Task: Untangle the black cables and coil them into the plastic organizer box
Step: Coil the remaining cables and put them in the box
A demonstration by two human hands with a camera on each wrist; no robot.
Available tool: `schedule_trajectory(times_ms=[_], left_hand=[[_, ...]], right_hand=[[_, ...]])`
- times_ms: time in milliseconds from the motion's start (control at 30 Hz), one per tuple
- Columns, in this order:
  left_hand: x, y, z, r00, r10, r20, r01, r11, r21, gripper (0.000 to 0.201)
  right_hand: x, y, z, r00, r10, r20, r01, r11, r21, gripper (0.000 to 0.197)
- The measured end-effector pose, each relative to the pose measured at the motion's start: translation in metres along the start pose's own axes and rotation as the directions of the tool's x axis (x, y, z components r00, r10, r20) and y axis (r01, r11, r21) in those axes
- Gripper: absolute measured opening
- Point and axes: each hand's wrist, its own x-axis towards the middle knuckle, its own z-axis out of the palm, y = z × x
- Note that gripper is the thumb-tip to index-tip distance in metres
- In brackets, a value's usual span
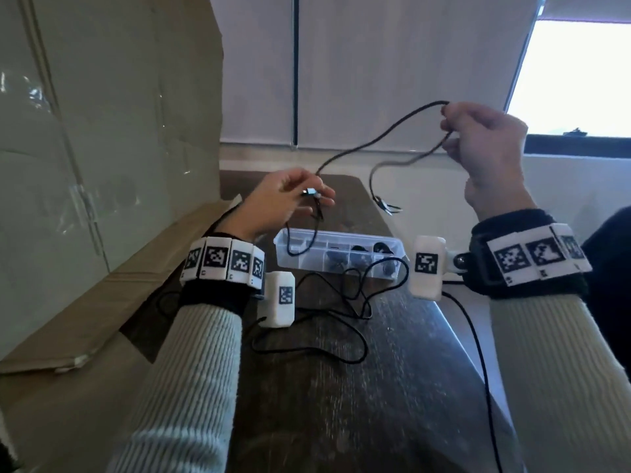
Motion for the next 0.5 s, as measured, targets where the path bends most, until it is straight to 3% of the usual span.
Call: schedule_trajectory(times_ms=[67,133,200,333,500], left_hand=[[0.004,-0.002,-0.006,0.984,0.068,-0.165,-0.083,0.993,-0.086,0.014],[0.006,-0.004,-0.012,0.965,0.044,-0.257,-0.079,0.989,-0.126,0.012],[0.005,-0.006,-0.017,0.952,0.052,-0.301,-0.053,0.999,0.005,0.011],[0.004,-0.005,-0.023,0.955,0.122,-0.271,0.012,0.895,0.446,0.012],[0.006,-0.011,-0.016,0.964,0.088,-0.25,0.052,0.862,0.505,0.012]], right_hand=[[-0.001,0.009,0.003,1.0,-0.019,0.017,0.021,0.994,-0.107,0.006],[-0.004,0.018,0.01,0.997,-0.022,0.08,0.036,0.984,-0.175,0.007],[-0.007,0.024,0.017,0.986,0.003,0.17,0.041,0.967,-0.252,0.012],[-0.015,0.03,0.023,0.928,0.103,0.358,0.027,0.94,-0.341,0.031],[-0.033,0.03,0.041,0.846,0.171,0.505,0.067,0.905,-0.419,0.029]])
